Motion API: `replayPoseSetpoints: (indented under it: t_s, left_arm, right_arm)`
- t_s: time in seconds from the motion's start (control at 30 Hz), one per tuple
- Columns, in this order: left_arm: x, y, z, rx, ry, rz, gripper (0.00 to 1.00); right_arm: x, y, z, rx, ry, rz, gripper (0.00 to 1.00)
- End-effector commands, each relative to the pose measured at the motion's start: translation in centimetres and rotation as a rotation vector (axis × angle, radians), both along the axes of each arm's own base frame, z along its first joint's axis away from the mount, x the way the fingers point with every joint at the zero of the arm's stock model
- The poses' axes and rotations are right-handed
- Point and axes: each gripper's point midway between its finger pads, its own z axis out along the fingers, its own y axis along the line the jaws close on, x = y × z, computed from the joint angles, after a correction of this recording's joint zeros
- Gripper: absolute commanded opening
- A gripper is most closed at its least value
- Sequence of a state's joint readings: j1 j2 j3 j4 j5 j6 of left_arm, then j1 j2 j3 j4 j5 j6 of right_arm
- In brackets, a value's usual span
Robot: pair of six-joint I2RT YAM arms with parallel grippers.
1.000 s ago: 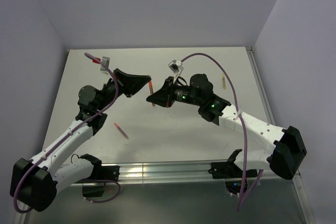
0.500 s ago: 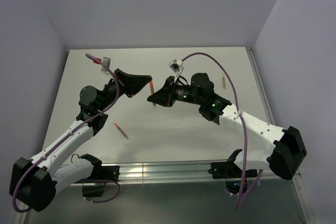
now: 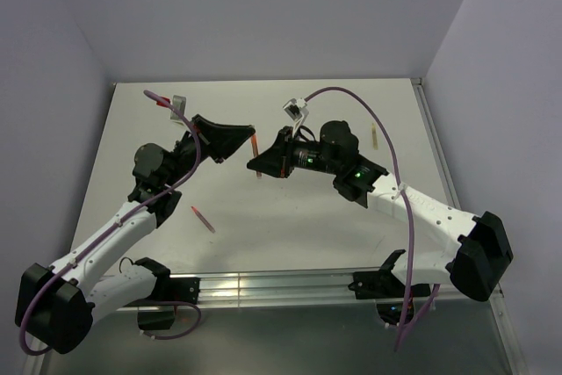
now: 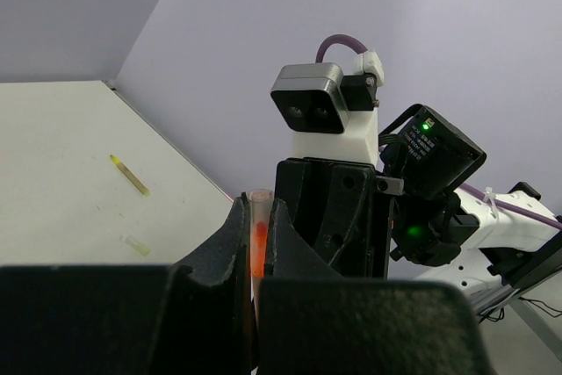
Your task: Insert the pens into the pen caps
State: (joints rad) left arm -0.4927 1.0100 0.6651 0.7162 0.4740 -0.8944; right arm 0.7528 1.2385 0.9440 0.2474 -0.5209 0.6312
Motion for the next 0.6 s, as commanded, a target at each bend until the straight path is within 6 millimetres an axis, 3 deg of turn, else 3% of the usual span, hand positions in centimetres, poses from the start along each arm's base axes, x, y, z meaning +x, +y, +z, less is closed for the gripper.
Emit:
replayPoseSetpoints:
  t_s: [0.0,0.57]
  left_arm:
    - [-6.92,-3.12,-3.33,0.139,0.021,-0.355,0.0]
    - [-7.09,-3.59,-3.81,0.158,0.029,-0.359,0.0]
  right_arm:
    - [6.08,-3.23,11.26,0.254,-0.198,-0.29,0.0]
    - [6.74,-3.73,12.08,0.27,-0.208,-0.305,0.0]
